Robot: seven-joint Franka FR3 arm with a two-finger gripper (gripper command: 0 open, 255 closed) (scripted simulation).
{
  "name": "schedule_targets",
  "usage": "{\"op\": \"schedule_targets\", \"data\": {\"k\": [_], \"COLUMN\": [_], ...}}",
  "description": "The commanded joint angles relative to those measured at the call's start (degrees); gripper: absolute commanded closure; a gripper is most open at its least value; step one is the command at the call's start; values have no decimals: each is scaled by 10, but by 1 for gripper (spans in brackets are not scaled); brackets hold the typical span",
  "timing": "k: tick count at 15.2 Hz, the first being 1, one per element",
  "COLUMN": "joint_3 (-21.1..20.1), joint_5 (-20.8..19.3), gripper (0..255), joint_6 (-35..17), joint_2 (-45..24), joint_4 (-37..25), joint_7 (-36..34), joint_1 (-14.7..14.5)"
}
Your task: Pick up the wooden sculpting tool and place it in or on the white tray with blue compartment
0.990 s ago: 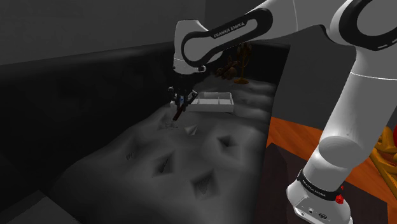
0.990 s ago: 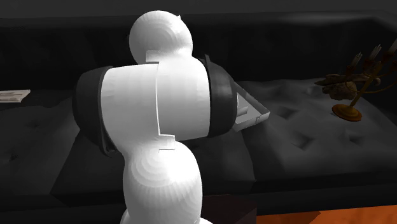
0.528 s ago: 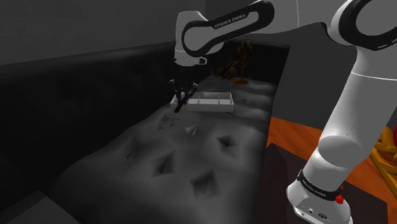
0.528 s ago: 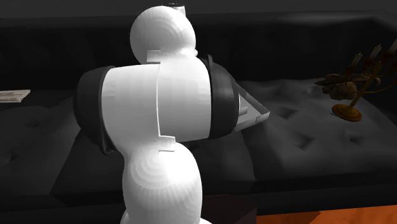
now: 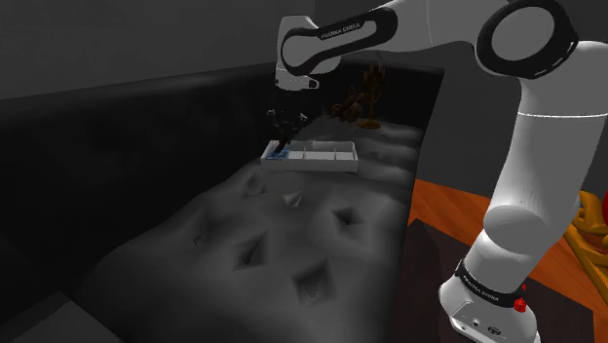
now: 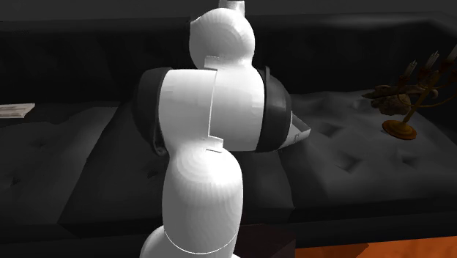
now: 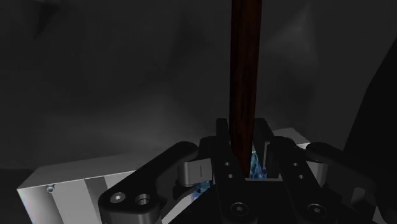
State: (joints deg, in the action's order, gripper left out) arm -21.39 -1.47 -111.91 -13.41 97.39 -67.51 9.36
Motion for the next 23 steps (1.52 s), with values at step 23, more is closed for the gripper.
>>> {"op": "schedule_targets", "data": {"k": [23], "joint_3": [59], "joint_5": [-49], "gripper": [255], "joint_6": [111], "joint_2": [-279], "joint_4": [-380], "joint_7": [130], "joint_1": [44]}}
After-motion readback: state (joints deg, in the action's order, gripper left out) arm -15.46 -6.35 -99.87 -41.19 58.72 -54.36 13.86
